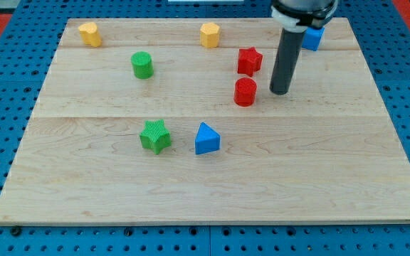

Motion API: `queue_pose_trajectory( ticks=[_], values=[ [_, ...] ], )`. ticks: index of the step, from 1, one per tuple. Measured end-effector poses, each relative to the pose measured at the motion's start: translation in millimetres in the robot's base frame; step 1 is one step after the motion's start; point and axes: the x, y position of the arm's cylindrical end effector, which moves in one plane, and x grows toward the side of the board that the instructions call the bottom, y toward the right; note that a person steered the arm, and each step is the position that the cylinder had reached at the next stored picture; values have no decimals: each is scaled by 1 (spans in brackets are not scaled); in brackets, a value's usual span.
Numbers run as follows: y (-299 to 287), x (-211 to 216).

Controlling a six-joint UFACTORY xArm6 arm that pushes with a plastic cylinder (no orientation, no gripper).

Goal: Push the blue triangle to the center left

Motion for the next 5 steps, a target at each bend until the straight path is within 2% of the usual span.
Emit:
queue_pose_trajectory(
  ticks=[2,5],
  values=[
    [-38,75],
    [-125,124]
  ],
)
